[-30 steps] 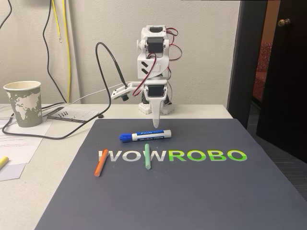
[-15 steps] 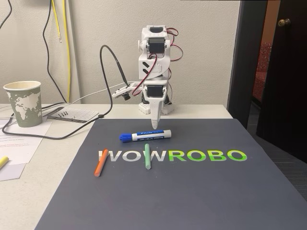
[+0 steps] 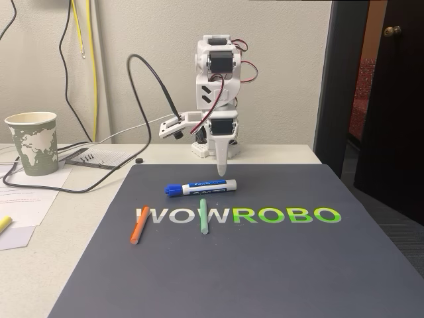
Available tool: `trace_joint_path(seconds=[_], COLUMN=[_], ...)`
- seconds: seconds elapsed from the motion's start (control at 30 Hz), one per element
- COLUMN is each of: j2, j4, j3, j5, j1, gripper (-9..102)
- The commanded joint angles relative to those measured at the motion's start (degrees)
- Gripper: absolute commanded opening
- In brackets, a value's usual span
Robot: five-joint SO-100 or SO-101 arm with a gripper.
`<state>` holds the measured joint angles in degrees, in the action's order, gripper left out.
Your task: Pick up the blue marker.
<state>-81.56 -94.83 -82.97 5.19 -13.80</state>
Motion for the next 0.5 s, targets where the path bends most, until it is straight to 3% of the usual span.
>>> trace_joint_path(seconds=[0.0,0.47], j2=[0.5,5.9], j4=[-0.7,5.7], j3=[3.1,2.5], j5=[1.3,0.2], j1=[-0.5,-2.1], gripper=[20,24])
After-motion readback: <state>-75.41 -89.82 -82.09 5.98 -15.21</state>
